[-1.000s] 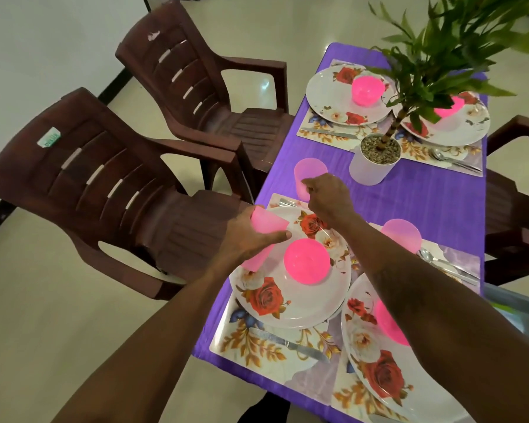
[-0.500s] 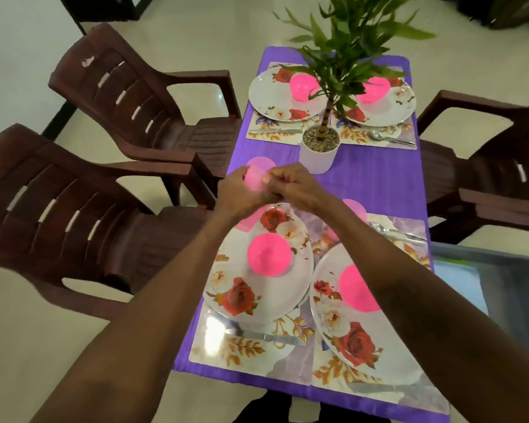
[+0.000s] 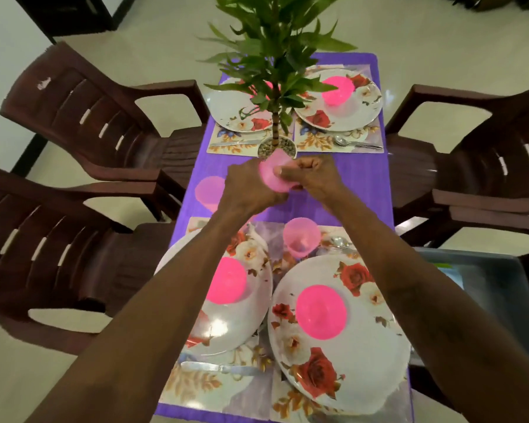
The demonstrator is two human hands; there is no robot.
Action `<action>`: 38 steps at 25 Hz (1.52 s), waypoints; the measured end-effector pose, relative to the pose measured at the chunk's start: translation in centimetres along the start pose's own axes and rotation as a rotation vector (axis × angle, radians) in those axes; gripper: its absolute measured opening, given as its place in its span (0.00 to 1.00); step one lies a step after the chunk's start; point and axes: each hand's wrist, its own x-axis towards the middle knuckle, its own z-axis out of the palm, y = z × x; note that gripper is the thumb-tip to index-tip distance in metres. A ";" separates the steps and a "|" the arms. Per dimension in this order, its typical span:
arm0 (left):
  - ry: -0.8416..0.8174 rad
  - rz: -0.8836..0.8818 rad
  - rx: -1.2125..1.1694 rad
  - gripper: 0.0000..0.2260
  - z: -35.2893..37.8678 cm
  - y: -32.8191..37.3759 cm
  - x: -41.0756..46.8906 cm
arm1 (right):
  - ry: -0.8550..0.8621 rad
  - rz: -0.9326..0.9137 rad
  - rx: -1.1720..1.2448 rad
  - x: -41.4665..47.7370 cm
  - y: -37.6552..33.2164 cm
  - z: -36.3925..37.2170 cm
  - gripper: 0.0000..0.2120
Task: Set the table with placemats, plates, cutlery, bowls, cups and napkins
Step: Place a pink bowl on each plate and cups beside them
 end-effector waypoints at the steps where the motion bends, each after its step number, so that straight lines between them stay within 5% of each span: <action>1: 0.001 -0.011 0.013 0.27 0.8 0.2 0.6 | 0.062 -0.004 0.024 0.9 0.5 -1.7 0.11; 5: 0.032 -0.060 -0.087 0.38 3.3 0.0 2.5 | 0.282 -0.178 -0.252 5.7 2.7 -9.0 0.15; 11: 0.237 -0.031 -0.253 0.41 4.8 -0.3 3.4 | 0.238 -0.078 -0.757 10.8 6.2 -12.3 0.15; 19: 0.277 -0.059 -0.258 0.42 5.1 -1.8 3.7 | 0.094 -0.345 -1.234 13.3 5.7 -10.3 0.14; 24: 0.265 -0.023 -0.229 0.41 4.6 -1.2 3.7 | 0.144 -0.378 -1.091 12.4 6.0 -10.3 0.22; 29: 0.283 -0.006 -0.198 0.41 2.8 -1.5 3.4 | 0.302 -0.776 -0.808 8.6 4.2 -8.0 0.08; 34: 0.329 0.066 -0.205 0.40 -1.2 -4.6 4.1 | 0.042 -0.890 -0.644 5.8 0.3 -0.7 0.08; 38: 0.283 0.024 -0.259 0.38 -4.6 -7.5 8.0 | -0.020 -0.772 -0.709 7.7 -0.5 4.7 0.08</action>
